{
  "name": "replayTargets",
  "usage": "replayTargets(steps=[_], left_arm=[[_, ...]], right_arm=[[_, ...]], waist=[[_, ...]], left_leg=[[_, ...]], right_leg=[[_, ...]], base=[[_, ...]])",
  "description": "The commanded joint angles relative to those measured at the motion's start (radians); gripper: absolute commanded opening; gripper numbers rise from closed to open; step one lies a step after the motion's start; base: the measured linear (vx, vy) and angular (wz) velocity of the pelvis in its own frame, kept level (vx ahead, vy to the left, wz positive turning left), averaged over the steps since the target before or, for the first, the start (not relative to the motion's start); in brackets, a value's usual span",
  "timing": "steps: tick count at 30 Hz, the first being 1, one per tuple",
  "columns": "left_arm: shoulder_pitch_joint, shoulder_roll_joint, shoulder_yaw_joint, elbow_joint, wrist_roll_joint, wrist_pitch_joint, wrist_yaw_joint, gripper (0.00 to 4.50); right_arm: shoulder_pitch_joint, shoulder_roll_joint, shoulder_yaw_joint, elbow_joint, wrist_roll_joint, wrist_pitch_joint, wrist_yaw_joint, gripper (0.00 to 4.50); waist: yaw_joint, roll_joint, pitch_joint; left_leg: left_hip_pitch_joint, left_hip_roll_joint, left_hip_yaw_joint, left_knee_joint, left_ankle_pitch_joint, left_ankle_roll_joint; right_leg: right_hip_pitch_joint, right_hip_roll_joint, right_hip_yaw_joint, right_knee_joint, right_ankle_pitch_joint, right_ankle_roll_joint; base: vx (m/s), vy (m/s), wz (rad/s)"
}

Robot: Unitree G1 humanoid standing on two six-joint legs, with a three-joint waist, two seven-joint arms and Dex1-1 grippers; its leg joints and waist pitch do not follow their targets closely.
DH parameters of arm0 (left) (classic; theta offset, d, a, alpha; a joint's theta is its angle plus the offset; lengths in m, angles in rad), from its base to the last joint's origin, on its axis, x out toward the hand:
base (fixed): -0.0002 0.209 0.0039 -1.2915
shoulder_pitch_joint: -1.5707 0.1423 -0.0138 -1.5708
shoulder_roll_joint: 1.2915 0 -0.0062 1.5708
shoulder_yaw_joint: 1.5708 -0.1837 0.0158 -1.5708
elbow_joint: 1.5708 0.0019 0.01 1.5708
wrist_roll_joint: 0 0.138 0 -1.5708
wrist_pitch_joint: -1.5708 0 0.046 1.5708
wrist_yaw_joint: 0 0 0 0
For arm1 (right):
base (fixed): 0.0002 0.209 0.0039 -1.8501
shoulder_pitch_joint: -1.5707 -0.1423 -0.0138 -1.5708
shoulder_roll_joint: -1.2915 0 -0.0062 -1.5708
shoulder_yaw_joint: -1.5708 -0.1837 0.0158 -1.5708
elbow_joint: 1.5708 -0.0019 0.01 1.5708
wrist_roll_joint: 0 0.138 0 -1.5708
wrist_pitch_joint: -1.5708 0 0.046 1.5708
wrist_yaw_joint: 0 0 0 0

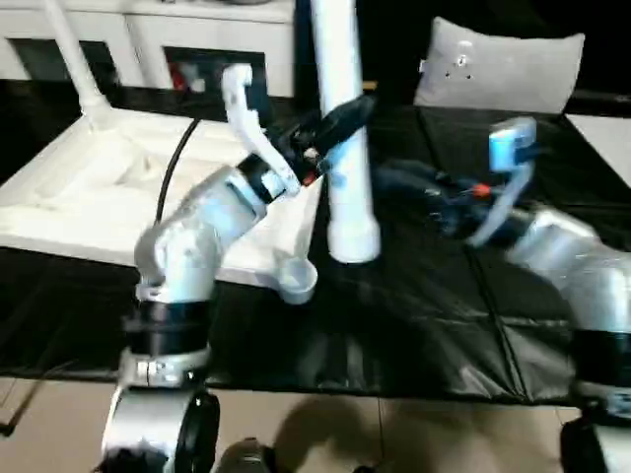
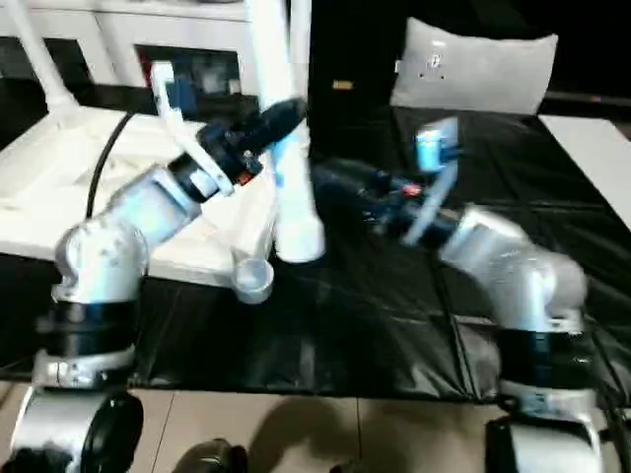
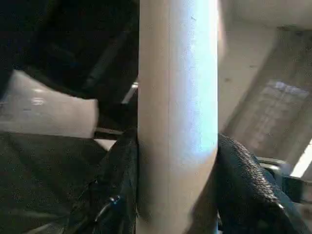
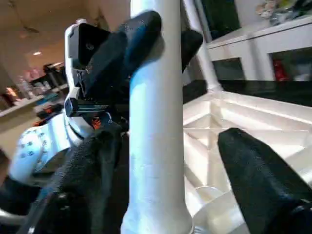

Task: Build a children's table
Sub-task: Pick table leg

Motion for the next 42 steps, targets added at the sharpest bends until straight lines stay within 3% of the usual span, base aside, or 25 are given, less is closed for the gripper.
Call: replayTargets(steps=[1, 8, 16, 21, 24, 42], left_arm=[[-0.029, 0.018, 0.008, -0.028, -0.079, 0.071, -0.079, 1.84], [-0.051, 0.076, -0.053, -0.042, -0.067, 0.088, -0.174, 1.84], [-0.050, 0.104, -0.137, -0.057, -0.017, 0.061, -0.269, 1.84], [-0.052, 0.101, -0.152, -0.063, -0.012, 0.042, -0.283, 1.84], [-0.046, 0.097, -0.176, -0.079, 0.024, -0.019, -0.313, 1.84], [-0.053, 0.095, -0.190, -0.078, 0.061, -0.060, -0.315, 1.84]], right_arm=[[-0.018, -0.030, -0.014, -0.021, 0.019, 0.030, 0.033, 3.98], [-0.024, -0.090, 0.075, -0.051, -0.050, -0.010, 0.095, 4.47], [-0.015, -0.118, 0.190, -0.068, -0.122, -0.054, 0.176, 4.50], [-0.021, -0.104, 0.201, -0.054, -0.118, -0.062, 0.183, 4.50], [-0.028, -0.085, 0.201, -0.042, -0.106, -0.053, 0.187, 4.16], [-0.029, -0.066, 0.199, -0.016, -0.091, -0.026, 0.202, 2.62]], waist=[[0.003, -0.016, -0.092], [0.002, -0.016, -0.090], [0.002, -0.015, -0.090], [0.002, -0.015, -0.090], [0.000, -0.016, -0.090], [0.001, -0.015, -0.091]], left_leg=[[0.028, 0.059, -0.022, -0.059, -0.128, 0.015], [0.028, 0.062, -0.025, -0.063, -0.137, 0.001], [0.028, 0.065, -0.024, -0.062, -0.136, 0.005], [0.029, 0.064, -0.024, -0.063, -0.144, 0.005], [0.028, 0.066, -0.025, -0.063, -0.144, 0.008], [0.028, 0.065, -0.025, -0.063, -0.143, 0.005]], right_leg=[[0.048, -0.103, 0.046, -0.093, -0.257, -0.165], [0.046, -0.102, 0.048, -0.098, -0.304, -0.128], [0.047, -0.106, 0.050, -0.093, -0.265, -0.153], [0.047, -0.105, 0.050, -0.095, -0.276, -0.155], [0.048, -0.107, 0.051, -0.096, -0.276, -0.154], [0.047, -0.105, 0.049, -0.094, -0.275, -0.155]], base=[[0.000, 0.000, 0.00], [0.000, 0.000, 0.00], [0.000, 0.000, 0.00], [0.000, 0.000, 0.00], [0.000, 0.000, 0.00], [0.000, 0.000, 0.00]])
